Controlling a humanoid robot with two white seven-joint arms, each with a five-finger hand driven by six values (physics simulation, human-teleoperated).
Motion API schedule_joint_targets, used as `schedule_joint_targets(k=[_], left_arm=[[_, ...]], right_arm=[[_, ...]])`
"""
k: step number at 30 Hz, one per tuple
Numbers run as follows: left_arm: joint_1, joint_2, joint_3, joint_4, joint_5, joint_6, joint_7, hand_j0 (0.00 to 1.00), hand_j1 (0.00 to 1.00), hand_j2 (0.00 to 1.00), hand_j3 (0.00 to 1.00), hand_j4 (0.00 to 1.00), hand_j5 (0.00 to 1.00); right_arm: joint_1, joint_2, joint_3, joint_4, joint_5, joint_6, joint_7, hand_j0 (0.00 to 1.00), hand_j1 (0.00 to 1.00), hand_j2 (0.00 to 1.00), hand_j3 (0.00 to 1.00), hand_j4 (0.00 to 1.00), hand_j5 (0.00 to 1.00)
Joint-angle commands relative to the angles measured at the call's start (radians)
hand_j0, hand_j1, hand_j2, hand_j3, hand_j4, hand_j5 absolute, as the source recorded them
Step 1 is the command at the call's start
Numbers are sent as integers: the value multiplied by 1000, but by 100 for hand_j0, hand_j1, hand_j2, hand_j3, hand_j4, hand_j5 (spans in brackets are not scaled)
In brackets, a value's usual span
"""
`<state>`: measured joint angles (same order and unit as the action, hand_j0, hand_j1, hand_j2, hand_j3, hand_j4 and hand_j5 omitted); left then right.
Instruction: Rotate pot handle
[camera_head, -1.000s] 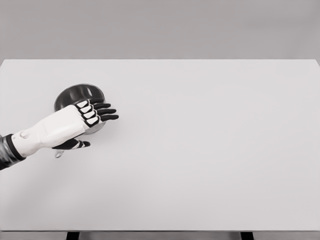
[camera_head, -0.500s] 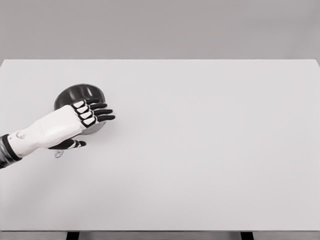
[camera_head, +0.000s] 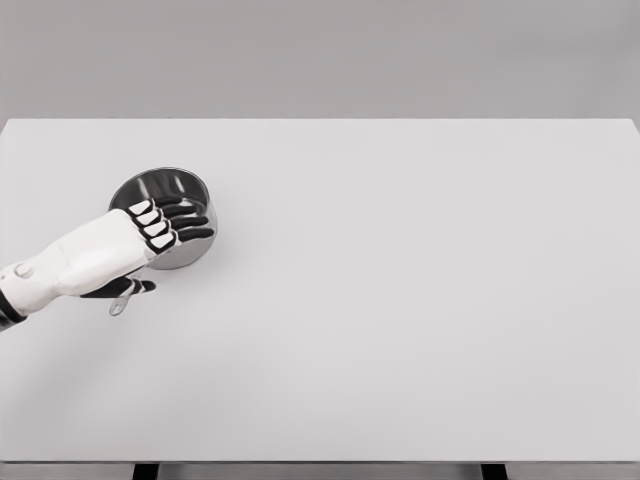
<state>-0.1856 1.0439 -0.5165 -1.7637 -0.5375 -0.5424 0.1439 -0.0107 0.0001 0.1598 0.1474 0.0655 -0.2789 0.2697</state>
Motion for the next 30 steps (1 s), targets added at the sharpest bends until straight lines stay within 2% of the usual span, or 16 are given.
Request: schedule_joint_targets(k=[1,30], left_arm=[[0,2,3,1,-1,-1,-4,100,100,100,100,100,100],[2,30,26,26,4,-2,-12,100,100,100,100,100,100]], right_arm=[[0,0,0,0,0,0,0,100,100,100,100,100,100],[0,0,0,1,0,0,0,100,100,100,100,100,100]])
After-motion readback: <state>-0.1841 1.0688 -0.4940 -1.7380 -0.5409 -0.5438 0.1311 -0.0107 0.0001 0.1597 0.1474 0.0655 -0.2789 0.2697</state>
